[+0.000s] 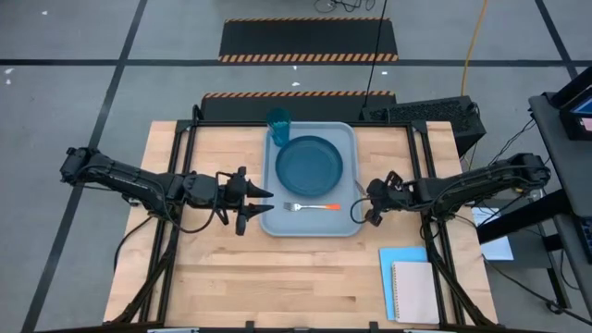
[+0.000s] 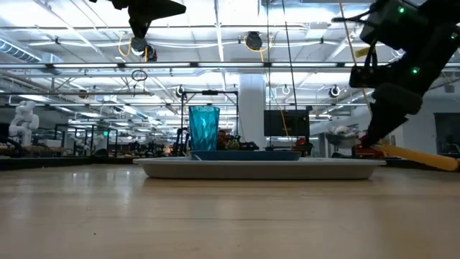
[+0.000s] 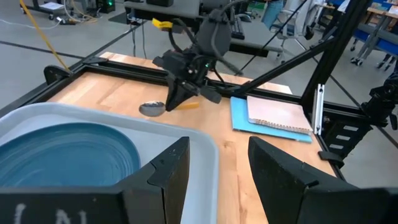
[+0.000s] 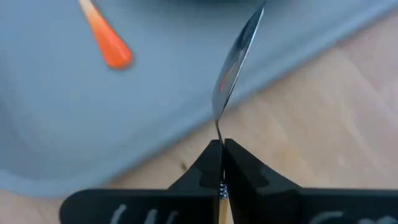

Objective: Pick and place plate/cup/fork/spoon on tray
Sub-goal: Put the orange spoon on the gray serving tray to the left of the orange fork

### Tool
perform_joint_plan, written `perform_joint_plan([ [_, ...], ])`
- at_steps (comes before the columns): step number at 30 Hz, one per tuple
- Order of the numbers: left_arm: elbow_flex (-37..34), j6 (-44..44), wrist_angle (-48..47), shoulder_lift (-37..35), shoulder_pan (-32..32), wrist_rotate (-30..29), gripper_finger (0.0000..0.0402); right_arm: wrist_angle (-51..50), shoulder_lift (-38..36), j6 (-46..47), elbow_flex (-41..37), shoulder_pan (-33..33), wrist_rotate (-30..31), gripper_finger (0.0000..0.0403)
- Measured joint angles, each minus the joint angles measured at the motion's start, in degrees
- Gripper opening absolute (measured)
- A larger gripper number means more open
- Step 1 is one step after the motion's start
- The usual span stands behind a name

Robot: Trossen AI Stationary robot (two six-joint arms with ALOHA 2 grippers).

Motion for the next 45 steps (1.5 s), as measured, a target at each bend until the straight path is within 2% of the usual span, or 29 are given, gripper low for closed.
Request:
perform_joint_plan([
  [7, 0.00, -1.14, 0.02, 0.00, 0.02, -4.47, 0.0166, 18.64, -0.02, -11.96, 0.03, 0.23, 1.52, 0.0000],
  [12, 0.00, -1.19, 0.02, 0.00, 0.02, -5.21, 0.0166, 30.43, 0.06, -19.52, 0.07, 1.94, 3.00, 0.0000],
  [18, 0.00, -1.72, 0.02, 0.00, 0.02, -7.39, 0.0166, 32.23, 0.13, -24.21, 2.45, 6.46, 12.82, 0.0000],
  [22, 0.00, -1.90, 0.03, 0.00, -0.02, -8.45, 0.0166, 34.10, 2.76, -29.65, 5.47, 10.97, 21.36, 0.0000],
  [28, 0.00, -0.17, 2.52, 1.84, 0.02, -10.19, 0.0166, 34.49, 12.72, -39.27, 14.24, 16.08, 34.71, 0.0000],
  [34, 0.02, 4.68, 9.42, 5.97, -0.76, -9.79, 0.0166, 34.85, 26.22, -52.20, 24.25, 18.74, 48.47, 0.0000],
  [37, 0.02, 4.32, 11.18, 6.90, -1.12, -9.43, 0.0166, 36.09, 32.58, -58.80, 28.43, 19.15, 55.59, 0.0000],
  [43, 0.02, -1.26, 14.07, 7.10, -1.09, -8.64, 0.0169, 51.32, 43.00, -78.91, 33.54, 19.20, 60.80, 0.0000],
  [45, 0.02, -3.66, 14.06, 7.10, -1.11, -7.63, 0.0182, 52.27, 45.16, -80.69, 34.91, 18.95, 61.29, 0.0000],
])
